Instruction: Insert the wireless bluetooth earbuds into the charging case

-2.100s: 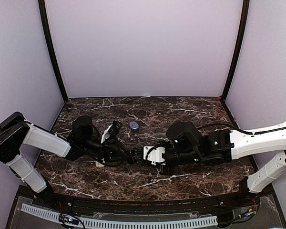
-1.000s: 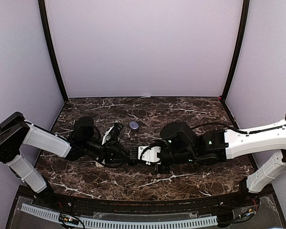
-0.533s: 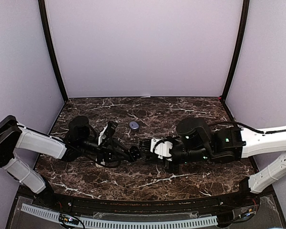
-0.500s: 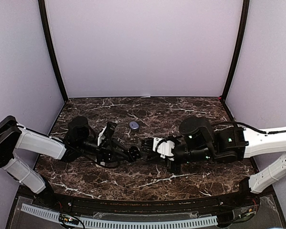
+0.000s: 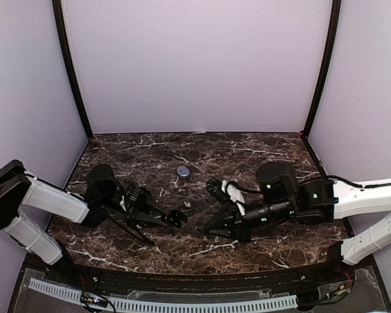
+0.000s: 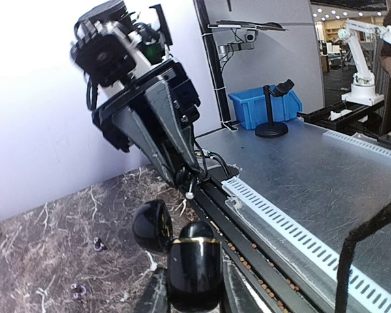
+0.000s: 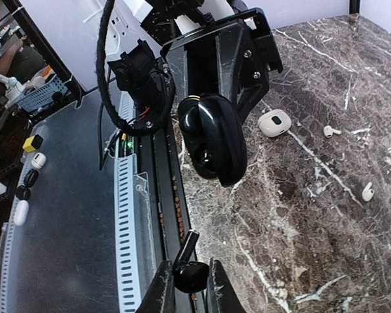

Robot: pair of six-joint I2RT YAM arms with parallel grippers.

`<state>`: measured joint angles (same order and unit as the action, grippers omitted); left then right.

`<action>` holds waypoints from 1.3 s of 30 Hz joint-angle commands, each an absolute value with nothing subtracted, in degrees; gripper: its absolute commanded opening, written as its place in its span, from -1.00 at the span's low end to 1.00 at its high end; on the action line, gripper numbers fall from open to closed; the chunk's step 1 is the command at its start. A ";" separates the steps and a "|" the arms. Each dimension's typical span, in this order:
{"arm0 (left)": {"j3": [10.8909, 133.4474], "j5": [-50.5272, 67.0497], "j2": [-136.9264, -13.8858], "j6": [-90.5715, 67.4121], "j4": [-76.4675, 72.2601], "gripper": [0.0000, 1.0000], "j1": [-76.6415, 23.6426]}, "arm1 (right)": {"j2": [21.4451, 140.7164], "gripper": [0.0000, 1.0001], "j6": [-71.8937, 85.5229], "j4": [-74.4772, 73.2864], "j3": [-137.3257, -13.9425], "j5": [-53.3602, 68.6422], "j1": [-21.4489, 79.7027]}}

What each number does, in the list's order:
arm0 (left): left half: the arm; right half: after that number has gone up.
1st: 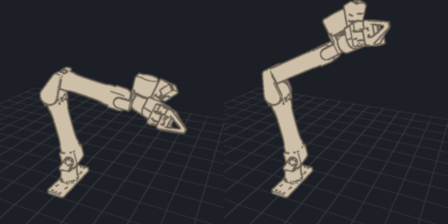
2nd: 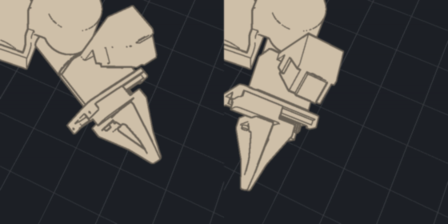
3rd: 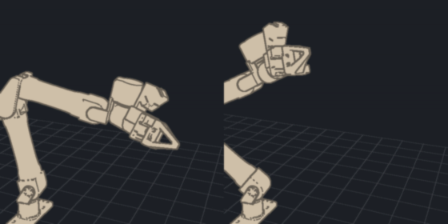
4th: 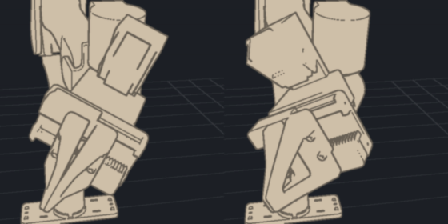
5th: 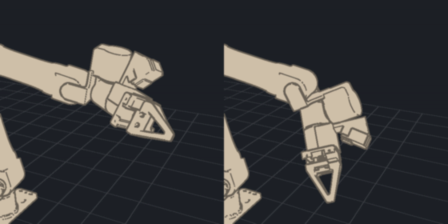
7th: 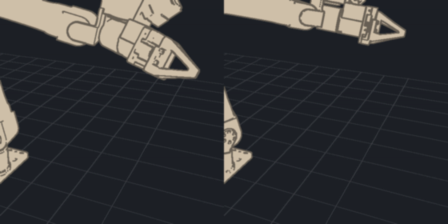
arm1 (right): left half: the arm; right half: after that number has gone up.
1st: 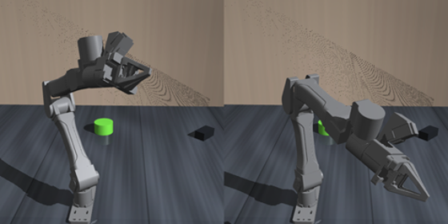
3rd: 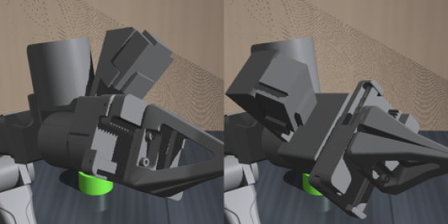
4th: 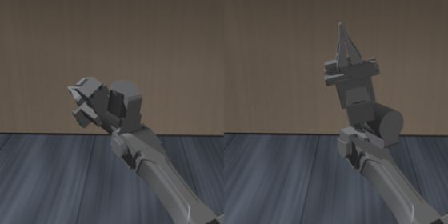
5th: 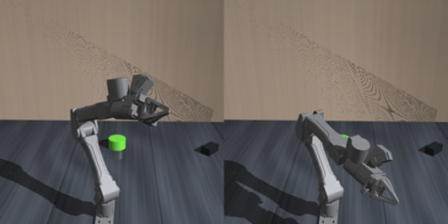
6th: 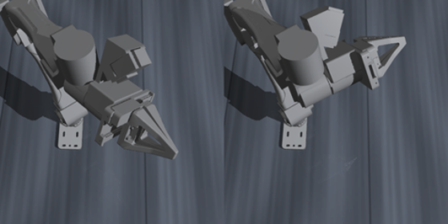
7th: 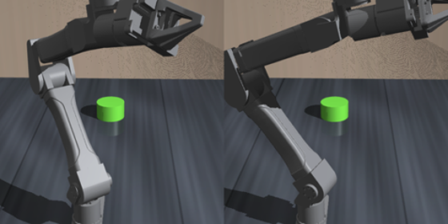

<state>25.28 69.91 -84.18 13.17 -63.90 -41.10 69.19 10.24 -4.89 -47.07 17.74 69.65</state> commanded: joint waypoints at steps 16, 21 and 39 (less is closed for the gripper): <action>23.58 65.30 -82.94 13.62 -71.06 -1.00 -41.90 | 71.61 -1.00 24.79 0.53 -46.91 17.58 68.70; 22.46 62.24 -84.35 15.63 -73.63 -1.00 -42.83 | 73.35 -1.00 31.21 1.10 -46.25 22.45 66.49; 23.59 61.11 -90.97 16.34 -80.71 -1.00 -43.84 | 75.92 -1.00 44.43 13.11 -44.25 31.38 61.70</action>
<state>22.72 61.41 -90.54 15.51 -77.52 -43.31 74.70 42.48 8.99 -42.74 29.69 62.11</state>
